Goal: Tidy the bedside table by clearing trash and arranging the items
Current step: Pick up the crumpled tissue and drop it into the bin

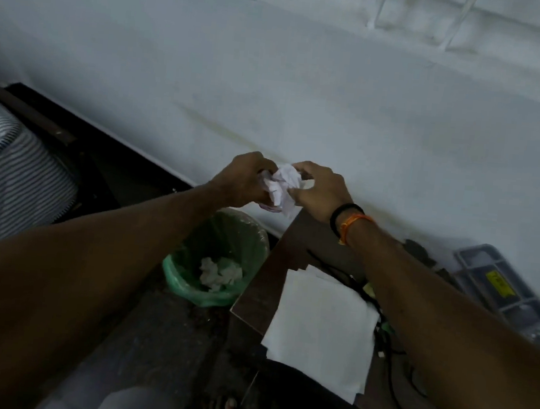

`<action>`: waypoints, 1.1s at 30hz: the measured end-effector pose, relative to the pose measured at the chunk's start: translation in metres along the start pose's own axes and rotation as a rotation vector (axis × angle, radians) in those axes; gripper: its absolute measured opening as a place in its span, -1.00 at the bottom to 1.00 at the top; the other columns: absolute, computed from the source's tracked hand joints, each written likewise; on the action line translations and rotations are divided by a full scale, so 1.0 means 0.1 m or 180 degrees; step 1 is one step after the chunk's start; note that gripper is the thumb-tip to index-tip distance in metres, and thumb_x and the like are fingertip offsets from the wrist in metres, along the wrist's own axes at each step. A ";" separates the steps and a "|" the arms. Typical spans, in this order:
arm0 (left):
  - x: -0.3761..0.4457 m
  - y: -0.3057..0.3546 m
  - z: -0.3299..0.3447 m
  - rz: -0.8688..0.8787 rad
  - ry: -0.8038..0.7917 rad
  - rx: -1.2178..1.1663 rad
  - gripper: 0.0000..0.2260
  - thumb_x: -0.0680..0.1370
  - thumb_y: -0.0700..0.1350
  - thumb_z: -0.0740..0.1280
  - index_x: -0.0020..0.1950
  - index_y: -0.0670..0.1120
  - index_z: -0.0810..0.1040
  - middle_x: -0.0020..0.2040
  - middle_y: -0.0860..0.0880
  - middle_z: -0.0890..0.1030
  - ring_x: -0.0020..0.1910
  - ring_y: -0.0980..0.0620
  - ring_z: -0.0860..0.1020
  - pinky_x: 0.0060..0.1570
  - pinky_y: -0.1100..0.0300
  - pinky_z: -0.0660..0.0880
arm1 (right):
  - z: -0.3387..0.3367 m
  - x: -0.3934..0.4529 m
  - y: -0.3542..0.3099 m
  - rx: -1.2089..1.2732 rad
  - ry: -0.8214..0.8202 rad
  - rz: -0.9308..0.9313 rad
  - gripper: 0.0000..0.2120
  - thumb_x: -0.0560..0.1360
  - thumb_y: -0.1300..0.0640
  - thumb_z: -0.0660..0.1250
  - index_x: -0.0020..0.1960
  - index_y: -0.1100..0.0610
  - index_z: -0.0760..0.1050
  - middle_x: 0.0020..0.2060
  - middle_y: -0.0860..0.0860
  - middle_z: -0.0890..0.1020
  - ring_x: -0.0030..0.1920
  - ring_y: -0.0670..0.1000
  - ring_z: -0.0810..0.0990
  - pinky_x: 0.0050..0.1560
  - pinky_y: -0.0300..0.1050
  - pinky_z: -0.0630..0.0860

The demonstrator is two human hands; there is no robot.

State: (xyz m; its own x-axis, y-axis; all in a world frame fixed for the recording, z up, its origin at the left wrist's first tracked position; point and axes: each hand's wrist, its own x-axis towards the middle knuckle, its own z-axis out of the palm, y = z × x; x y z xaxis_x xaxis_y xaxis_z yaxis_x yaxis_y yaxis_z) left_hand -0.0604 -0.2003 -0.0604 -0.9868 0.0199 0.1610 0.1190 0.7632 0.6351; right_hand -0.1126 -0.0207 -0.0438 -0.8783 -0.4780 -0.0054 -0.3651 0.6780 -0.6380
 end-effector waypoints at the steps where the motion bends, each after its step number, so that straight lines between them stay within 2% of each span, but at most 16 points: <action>1: -0.08 -0.10 -0.04 -0.0051 0.0052 -0.0010 -0.54 0.27 0.06 0.46 -0.04 -0.29 0.64 -0.09 -0.27 0.61 -0.08 -0.19 0.55 -0.10 0.06 0.44 | 0.14 0.03 -0.06 -0.0027 0.0001 0.0002 -0.63 0.45 0.09 0.43 0.25 0.06 0.55 0.17 0.05 0.64 0.18 0.09 0.58 0.20 0.00 0.54; 3: -0.24 -0.30 -0.04 -0.0195 0.0037 0.0036 -0.57 0.27 0.08 0.37 -0.18 -0.31 0.62 -0.19 -0.27 0.61 -0.16 -0.10 0.53 -0.17 0.13 0.39 | 0.44 0.08 -0.14 -0.0185 -0.0001 0.0009 -0.70 0.45 0.07 0.43 0.17 0.06 0.58 0.09 0.06 0.67 0.11 0.10 0.61 0.11 0.00 0.57; 4: -0.30 -0.41 -0.02 -0.0326 -0.0014 0.0062 -0.67 0.30 0.04 0.37 -0.29 -0.26 0.58 -0.28 -0.25 0.59 -0.23 -0.08 0.52 -0.23 0.20 0.35 | 0.59 0.10 -0.17 -0.0312 -0.0040 0.0006 -0.74 0.46 0.08 0.42 0.14 0.08 0.59 0.06 0.07 0.67 0.07 0.12 0.61 0.06 -0.02 0.57; 5: -0.37 -0.53 0.03 -0.0366 -0.0041 0.0009 -0.78 0.32 -0.01 0.38 -0.39 -0.14 0.51 -0.37 -0.19 0.55 -0.30 -0.06 0.50 -0.29 0.26 0.33 | 0.74 0.13 -0.20 -0.0450 -0.0114 0.0009 -0.77 0.47 0.09 0.41 0.11 0.09 0.59 0.03 0.09 0.67 0.05 0.14 0.61 0.00 -0.05 0.56; 7: -0.51 -0.84 0.17 -0.0610 -0.0020 -0.0179 -0.80 0.34 -0.03 0.38 -0.40 0.04 0.39 -0.40 -0.07 0.48 -0.35 -0.02 0.49 -0.36 0.38 0.28 | 1.04 0.18 -0.23 -0.0678 -0.0348 0.0076 -0.81 0.47 0.13 0.38 0.08 0.13 0.59 -0.01 0.12 0.67 0.02 0.18 0.61 -0.12 -0.10 0.49; 9: -0.65 -1.12 0.36 -0.1010 -0.0128 -0.0232 -0.88 0.33 0.03 0.36 -0.27 0.02 0.49 -0.25 -0.07 0.57 -0.21 -0.05 0.59 -0.27 0.31 0.36 | 1.33 0.22 -0.21 -0.0801 -0.0640 0.0176 -0.76 0.46 0.13 0.38 0.12 0.13 0.57 0.05 0.15 0.65 0.05 0.21 0.60 -0.11 -0.12 0.46; 11: -0.77 -1.36 0.56 -0.1192 -0.0188 -0.0361 -0.70 0.35 0.00 0.36 0.00 -0.11 0.62 -0.02 -0.11 0.66 0.01 -0.06 0.62 -0.07 0.29 0.43 | 1.57 0.24 -0.17 -0.0897 -0.0859 0.0253 -0.72 0.46 0.11 0.37 0.16 0.13 0.56 0.10 0.18 0.64 0.08 0.23 0.59 -0.03 -0.08 0.51; 14: -0.90 -1.52 0.79 -0.1471 -0.0348 -0.0247 -0.45 0.36 -0.06 0.45 0.31 -0.21 0.50 0.23 -0.22 0.57 0.23 -0.20 0.52 0.20 0.05 0.45 | 1.80 0.24 -0.11 -0.1054 -0.1085 0.0253 -0.77 0.49 0.17 0.32 0.11 0.18 0.59 0.08 0.15 0.63 0.08 0.21 0.58 0.02 -0.04 0.52; 16: -0.94 -1.60 0.93 -0.1603 -0.0426 -0.0194 -0.41 0.34 -0.10 0.48 0.34 -0.20 0.47 0.22 -0.22 0.55 0.23 -0.21 0.50 0.19 0.01 0.47 | 1.89 0.23 -0.06 -0.1113 -0.1249 0.0302 -0.81 0.51 0.17 0.29 0.09 0.13 0.58 0.05 0.15 0.59 0.09 0.18 0.55 0.00 -0.06 0.46; 20: -0.99 -1.64 1.05 -0.1672 -0.0492 -0.0225 -0.38 0.39 -0.22 0.45 0.42 -0.14 0.35 0.27 -0.19 0.49 0.24 -0.18 0.49 0.20 0.02 0.49 | 2.00 0.24 0.02 -0.1127 -0.1463 0.0452 -0.69 0.50 0.13 0.28 0.19 0.20 0.56 0.16 0.17 0.61 0.13 0.19 0.57 -0.07 -0.14 0.41; 22: -1.00 -1.63 1.05 -0.1617 -0.0476 -0.0269 -0.39 0.43 -0.25 0.39 0.46 -0.16 0.31 0.31 -0.22 0.47 0.29 -0.19 0.45 0.27 -0.02 0.45 | 1.99 0.24 0.01 -0.1063 -0.1544 0.0552 -0.74 0.50 0.14 0.26 0.12 0.22 0.58 0.07 0.18 0.62 0.05 0.17 0.56 -0.10 -0.17 0.42; 24: -0.99 -1.60 1.01 -0.1535 -0.0502 -0.0215 -0.38 0.43 -0.29 0.38 0.47 -0.20 0.31 0.32 -0.24 0.46 0.32 -0.21 0.43 0.29 0.00 0.42 | 1.91 0.24 -0.04 -0.1043 -0.1494 0.0598 -0.87 0.51 0.15 0.27 -0.09 0.19 0.55 -0.10 0.15 0.58 0.00 0.16 0.55 -0.15 -0.16 0.44; 26: -0.96 -1.54 0.95 -0.1558 -0.0521 -0.0072 -0.38 0.40 -0.32 0.38 0.46 -0.19 0.33 0.31 -0.22 0.48 0.32 -0.20 0.43 0.26 0.04 0.41 | 1.80 0.23 -0.10 -0.1000 -0.1307 0.0536 -0.84 0.50 0.16 0.30 0.01 0.22 0.57 0.01 0.14 0.60 0.11 0.20 0.57 0.01 -0.07 0.55; 28: -0.93 -1.42 0.84 -0.1608 -0.0510 0.0053 -0.49 0.42 -0.30 0.38 0.37 -0.17 0.43 0.27 -0.19 0.52 0.29 -0.17 0.47 0.24 0.02 0.45 | 1.66 0.21 -0.16 -0.0854 -0.1093 0.0512 -0.74 0.48 0.19 0.32 0.14 0.23 0.58 0.12 0.17 0.63 0.11 0.22 0.59 0.13 0.05 0.58; 30: -0.87 -1.25 0.72 -0.1501 -0.0458 0.0196 -0.66 0.45 -0.24 0.35 0.23 -0.19 0.56 0.17 -0.19 0.60 0.21 -0.18 0.54 0.16 0.01 0.51 | 1.50 0.16 -0.21 -0.0616 -0.0871 0.0439 -0.76 0.46 0.23 0.33 0.10 0.23 0.61 0.06 0.19 0.66 0.04 0.22 0.62 0.09 0.12 0.60; 33: -0.80 -0.93 0.58 -0.1348 -0.0266 0.0175 -0.66 0.46 -0.11 0.31 0.18 -0.21 0.59 0.13 -0.20 0.62 0.15 -0.17 0.58 0.10 0.04 0.49 | 1.25 0.01 -0.24 -0.0394 -0.0545 0.0347 -0.78 0.43 0.30 0.30 0.01 0.17 0.64 0.00 0.12 0.68 0.01 0.17 0.63 0.06 0.06 0.61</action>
State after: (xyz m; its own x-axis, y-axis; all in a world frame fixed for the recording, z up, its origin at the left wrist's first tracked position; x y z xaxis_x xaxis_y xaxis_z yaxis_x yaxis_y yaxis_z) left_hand 0.0007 -0.2354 -0.1764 -0.9530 -0.2519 -0.1681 -0.3020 0.7484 0.5905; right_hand -0.0666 -0.1068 -0.1247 -0.8533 -0.4788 -0.2065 -0.3152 0.7891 -0.5272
